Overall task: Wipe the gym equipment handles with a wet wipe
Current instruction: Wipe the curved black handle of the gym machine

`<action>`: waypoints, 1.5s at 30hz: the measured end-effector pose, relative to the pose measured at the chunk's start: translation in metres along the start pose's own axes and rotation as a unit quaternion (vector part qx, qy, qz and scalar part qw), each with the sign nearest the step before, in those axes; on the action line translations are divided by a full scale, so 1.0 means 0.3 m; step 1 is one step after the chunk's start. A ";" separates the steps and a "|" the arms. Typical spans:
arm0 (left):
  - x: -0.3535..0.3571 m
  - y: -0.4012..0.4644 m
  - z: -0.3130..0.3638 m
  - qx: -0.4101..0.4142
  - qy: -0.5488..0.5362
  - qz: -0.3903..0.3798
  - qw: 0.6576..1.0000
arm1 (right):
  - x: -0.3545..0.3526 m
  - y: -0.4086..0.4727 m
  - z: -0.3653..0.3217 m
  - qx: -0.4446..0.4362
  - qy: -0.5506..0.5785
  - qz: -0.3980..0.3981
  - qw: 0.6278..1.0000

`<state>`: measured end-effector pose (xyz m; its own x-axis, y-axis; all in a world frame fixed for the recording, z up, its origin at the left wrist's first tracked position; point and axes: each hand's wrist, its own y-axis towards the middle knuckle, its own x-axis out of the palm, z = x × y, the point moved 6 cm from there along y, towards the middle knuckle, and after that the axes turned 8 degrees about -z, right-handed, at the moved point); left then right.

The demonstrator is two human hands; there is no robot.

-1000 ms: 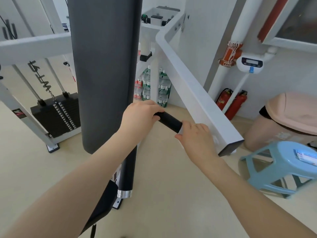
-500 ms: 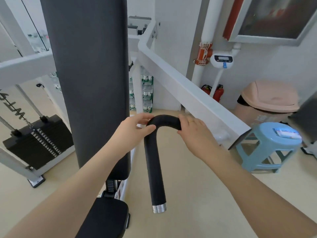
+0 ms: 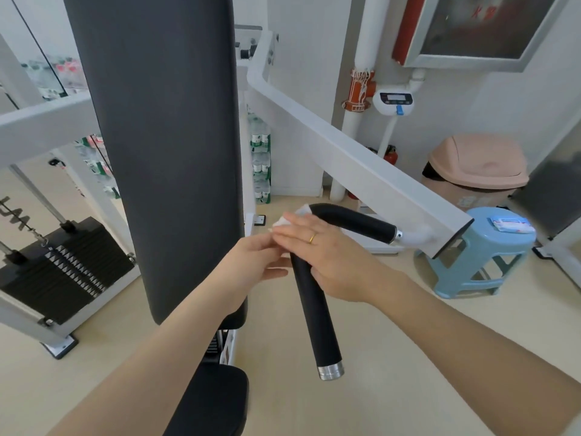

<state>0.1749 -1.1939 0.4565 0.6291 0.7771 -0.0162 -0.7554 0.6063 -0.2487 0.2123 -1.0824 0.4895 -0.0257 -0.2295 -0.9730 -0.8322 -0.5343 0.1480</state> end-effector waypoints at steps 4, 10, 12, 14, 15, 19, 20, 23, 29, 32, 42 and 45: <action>-0.016 -0.013 -0.054 -0.034 -0.060 -0.003 0.998 | -0.016 -0.023 0.027 0.016 0.126 0.002 0.992; 0.005 -0.019 -0.067 -0.006 -0.045 -0.017 0.999 | 0.077 -0.126 -0.112 -0.049 0.068 -0.014 0.996; 0.006 -0.024 -0.074 -0.012 -0.020 -0.023 0.999 | 0.096 -0.179 -0.129 -0.106 0.041 -0.044 0.993; 0.001 -0.028 -0.082 -0.016 -0.018 -0.019 1.000 | 0.074 -0.161 -0.097 -0.120 0.025 -0.039 0.992; -0.002 -0.031 -0.082 -0.016 -0.019 -0.013 1.000 | 0.056 -0.136 -0.079 -0.104 0.028 -0.026 0.994; -0.011 -0.046 -0.081 -0.005 -0.031 0.004 1.000 | 0.079 -0.136 -0.117 -0.127 -0.003 -0.040 0.991; -0.013 -0.053 -0.079 -0.005 -0.024 0.009 1.000 | 0.109 -0.177 -0.154 -0.165 -0.008 -0.076 0.983; -0.011 -0.063 -0.080 -0.006 -0.006 0.024 1.000 | 0.125 -0.235 -0.177 -0.230 -0.038 -0.150 0.961; 0.040 -0.068 -0.075 0.009 -0.022 0.043 0.999 | 0.136 -0.185 -0.123 -0.163 -0.018 -0.040 0.986; 0.069 -0.074 -0.065 0.032 -0.010 0.061 0.998 | 0.162 -0.275 -0.168 -0.264 -0.013 -0.091 0.960; 0.121 -0.122 -0.107 0.023 -0.009 0.093 0.995 | 0.202 -0.321 -0.144 -0.005 0.408 0.014 0.913; 0.143 -0.137 -0.097 0.027 0.045 0.105 0.993 | 0.199 -0.316 -0.153 0.099 0.598 0.009 0.795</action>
<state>0.2383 -1.1903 0.4379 0.4692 0.8703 -0.1496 -0.8786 0.4431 -0.1780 0.3150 -1.0827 0.4255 0.4086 -0.9085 -0.0879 -0.9114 -0.4113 0.0143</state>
